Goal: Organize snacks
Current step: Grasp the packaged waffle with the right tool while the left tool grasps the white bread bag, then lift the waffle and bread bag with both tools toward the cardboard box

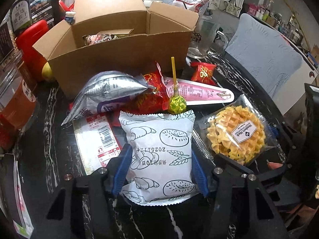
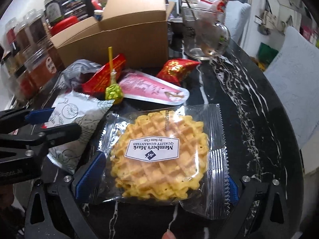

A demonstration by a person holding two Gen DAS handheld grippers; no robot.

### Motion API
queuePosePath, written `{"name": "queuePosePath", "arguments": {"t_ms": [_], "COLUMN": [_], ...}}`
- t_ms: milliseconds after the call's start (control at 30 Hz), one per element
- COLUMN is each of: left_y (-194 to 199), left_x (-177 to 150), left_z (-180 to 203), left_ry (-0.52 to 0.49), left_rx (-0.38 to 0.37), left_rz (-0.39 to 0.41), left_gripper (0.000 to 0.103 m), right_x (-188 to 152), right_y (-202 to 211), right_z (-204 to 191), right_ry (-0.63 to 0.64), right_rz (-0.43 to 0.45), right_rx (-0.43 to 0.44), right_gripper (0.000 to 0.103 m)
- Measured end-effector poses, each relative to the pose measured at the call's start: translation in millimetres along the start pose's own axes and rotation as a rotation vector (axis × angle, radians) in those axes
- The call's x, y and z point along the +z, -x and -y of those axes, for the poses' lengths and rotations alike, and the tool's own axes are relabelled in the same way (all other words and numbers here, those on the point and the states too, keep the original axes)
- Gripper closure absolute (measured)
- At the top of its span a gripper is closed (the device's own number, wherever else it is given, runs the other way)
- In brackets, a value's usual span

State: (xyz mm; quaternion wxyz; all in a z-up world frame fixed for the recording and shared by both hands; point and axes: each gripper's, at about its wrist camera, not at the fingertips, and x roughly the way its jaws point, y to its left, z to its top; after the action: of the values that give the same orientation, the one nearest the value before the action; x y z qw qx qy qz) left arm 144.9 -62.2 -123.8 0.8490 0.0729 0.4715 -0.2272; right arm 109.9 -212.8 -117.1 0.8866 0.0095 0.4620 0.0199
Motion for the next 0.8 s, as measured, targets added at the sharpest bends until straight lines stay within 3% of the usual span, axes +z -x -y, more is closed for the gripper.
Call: {"name": "queuePosePath", "arguments": {"t_ms": [267, 333, 400, 467, 800], "left_y": [-15, -19, -20, -21, -16], "left_x": [2, 1, 0, 0, -2], "left_z": [-1, 1, 6, 9, 4], "left_ry": [0.005, -0.005, -0.033, -0.054, 0.006], "left_rx": [0.005, 0.021, 0.041, 0.051, 0.021], "left_rz": [-0.045, -0.056, -0.052, -0.047, -0.031], "left_gripper": [0.039, 0.038, 0.038, 0.038, 0.045], "right_x": [-2, -2, -2, -5, -5], "right_y": [1, 3, 5, 7, 15], "right_z": [-2, -5, -11, -17, -8], "right_ry": [0.009, 0.023, 0.063, 0.088, 0.015], "right_rz": [-0.004, -0.001, 0.01, 0.021, 0.038], "right_rx": [-0.002, 0.003, 0.013, 0.02, 0.102], "right_gripper": [0.0, 0.007, 0.025, 0.036, 0.052]}}
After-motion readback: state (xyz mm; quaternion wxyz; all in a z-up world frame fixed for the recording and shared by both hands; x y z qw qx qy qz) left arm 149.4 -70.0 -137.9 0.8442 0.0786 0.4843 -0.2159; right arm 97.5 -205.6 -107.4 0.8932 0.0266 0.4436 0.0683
